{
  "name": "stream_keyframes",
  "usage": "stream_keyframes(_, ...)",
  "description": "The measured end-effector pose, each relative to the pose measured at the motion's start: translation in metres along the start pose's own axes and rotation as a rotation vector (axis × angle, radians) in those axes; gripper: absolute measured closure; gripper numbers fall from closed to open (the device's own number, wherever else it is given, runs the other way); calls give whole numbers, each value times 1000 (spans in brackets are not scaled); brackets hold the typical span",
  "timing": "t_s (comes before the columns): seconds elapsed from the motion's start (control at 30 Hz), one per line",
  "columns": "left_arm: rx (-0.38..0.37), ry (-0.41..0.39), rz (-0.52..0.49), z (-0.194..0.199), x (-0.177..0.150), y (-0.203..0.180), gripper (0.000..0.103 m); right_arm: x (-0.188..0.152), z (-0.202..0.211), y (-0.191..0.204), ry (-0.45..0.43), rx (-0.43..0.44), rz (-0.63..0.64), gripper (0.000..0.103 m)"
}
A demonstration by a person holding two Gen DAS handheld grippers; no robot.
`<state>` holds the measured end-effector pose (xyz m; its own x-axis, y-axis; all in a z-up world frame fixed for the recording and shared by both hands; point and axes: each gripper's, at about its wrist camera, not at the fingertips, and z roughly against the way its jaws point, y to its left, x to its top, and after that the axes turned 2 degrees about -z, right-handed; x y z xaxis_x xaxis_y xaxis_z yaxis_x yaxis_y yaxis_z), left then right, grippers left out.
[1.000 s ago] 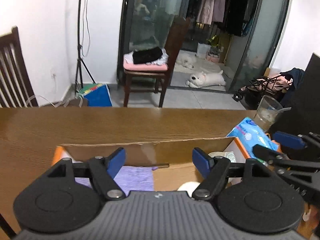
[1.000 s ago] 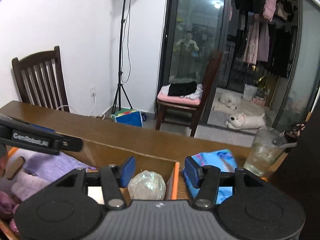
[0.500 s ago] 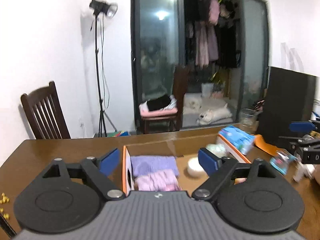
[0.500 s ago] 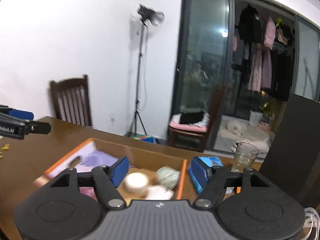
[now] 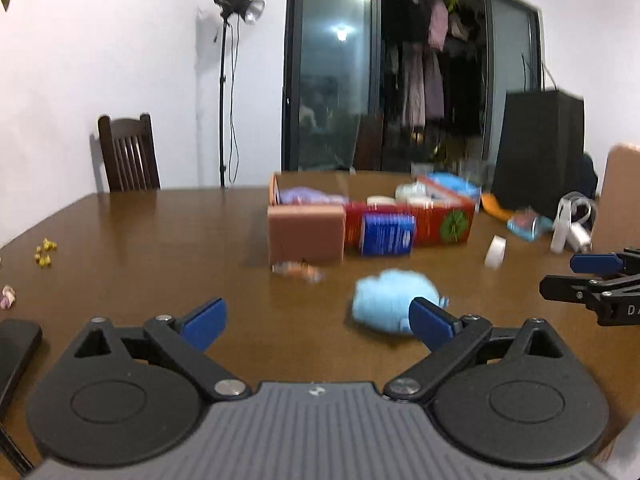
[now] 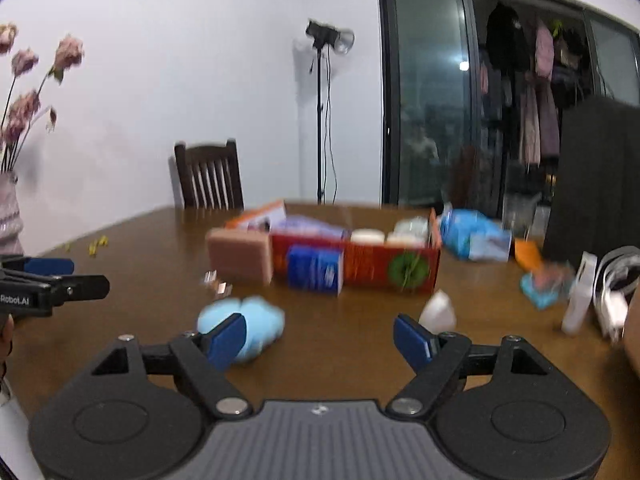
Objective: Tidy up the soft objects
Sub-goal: 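Move both grippers back to the table beside the pink sponge block, then grasp the orange snack packet with the left gripper while the right gripper grasps the white foam wedge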
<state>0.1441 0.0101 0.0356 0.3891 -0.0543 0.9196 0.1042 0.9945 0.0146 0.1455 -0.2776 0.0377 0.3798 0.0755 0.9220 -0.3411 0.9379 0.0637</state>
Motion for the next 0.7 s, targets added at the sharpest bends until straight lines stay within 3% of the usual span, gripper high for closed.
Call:
stream_keyframes(0.1, 27, 22, 21, -7, -2, 1, 3, -6, -7, 5, 27, -45, -14, 24)
stream_keyframes(0.33, 26, 63, 64, -29, -5, 8, 3, -6, -19, 6, 36, -38, -30, 26)
stream_keyframes(0.5, 36, 97, 94, -57, 1, 17, 4, 0, -40, -8, 49, -85, -44, 30)
stream_keyframes(0.7, 48, 136, 80, -119, 23, 23, 25, 19, -76, -47, 70, -187, -63, 30)
